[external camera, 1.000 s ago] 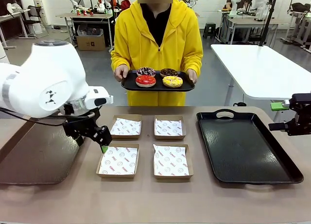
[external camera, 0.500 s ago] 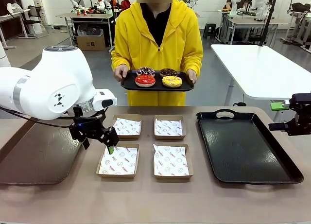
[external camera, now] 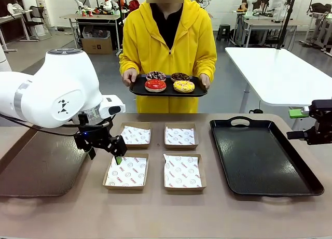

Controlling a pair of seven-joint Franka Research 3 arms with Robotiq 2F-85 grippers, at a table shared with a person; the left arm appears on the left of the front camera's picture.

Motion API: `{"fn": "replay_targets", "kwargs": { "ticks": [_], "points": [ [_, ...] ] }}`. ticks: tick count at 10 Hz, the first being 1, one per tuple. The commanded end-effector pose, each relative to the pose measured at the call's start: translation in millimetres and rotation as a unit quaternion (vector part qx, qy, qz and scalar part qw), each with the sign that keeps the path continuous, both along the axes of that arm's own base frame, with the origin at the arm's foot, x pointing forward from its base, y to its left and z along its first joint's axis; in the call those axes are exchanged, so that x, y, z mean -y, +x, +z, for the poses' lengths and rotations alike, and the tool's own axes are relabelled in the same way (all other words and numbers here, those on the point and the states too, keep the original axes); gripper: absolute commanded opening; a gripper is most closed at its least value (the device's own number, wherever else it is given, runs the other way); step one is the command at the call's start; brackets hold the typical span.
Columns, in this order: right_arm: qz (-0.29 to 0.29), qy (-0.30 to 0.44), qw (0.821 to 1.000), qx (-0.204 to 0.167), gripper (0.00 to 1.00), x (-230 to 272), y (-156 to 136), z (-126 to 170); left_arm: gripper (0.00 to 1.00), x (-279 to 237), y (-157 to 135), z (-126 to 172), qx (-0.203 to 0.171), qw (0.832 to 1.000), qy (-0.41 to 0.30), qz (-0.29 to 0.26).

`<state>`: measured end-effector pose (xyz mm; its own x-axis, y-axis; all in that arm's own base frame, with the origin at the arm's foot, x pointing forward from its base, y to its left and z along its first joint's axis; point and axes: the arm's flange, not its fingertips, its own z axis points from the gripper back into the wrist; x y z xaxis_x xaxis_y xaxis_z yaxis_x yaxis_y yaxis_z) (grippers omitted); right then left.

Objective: Individually package the donuts and arrange them on the tray.
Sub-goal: Pick up one Paper togo box.

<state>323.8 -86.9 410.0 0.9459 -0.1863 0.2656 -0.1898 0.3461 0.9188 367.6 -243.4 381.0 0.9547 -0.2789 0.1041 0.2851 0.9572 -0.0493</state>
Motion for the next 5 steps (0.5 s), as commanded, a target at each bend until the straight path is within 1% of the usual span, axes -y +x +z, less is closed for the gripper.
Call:
{"fn": "replay_targets", "kwargs": {
  "ticks": [1, 3, 4, 5],
  "points": [
    [-0.001, 0.008, 1.000, 0.006, 1.00, -0.4, 1.5, -0.4, 1.00, 8.9, -3.5, -3.9, -0.015, 0.999, 0.013, 0.025],
    [-0.001, 0.008, 1.000, 0.006, 1.00, -0.4, 1.5, -0.4, 1.00, 16.9, -1.7, -16.4, -0.024, 0.998, 0.030, 0.048],
    [-0.001, 0.008, 1.000, 0.006, 1.00, -0.4, 1.5, -0.4, 1.00, 16.9, 1.2, -22.2, -0.027, 0.997, 0.030, 0.069],
    [-0.001, 0.008, 1.000, 0.006, 1.00, -0.4, 1.5, -0.4, 1.00, 18.5, 3.1, -27.8, -0.025, 0.996, 0.033, 0.082]
  ]
}}
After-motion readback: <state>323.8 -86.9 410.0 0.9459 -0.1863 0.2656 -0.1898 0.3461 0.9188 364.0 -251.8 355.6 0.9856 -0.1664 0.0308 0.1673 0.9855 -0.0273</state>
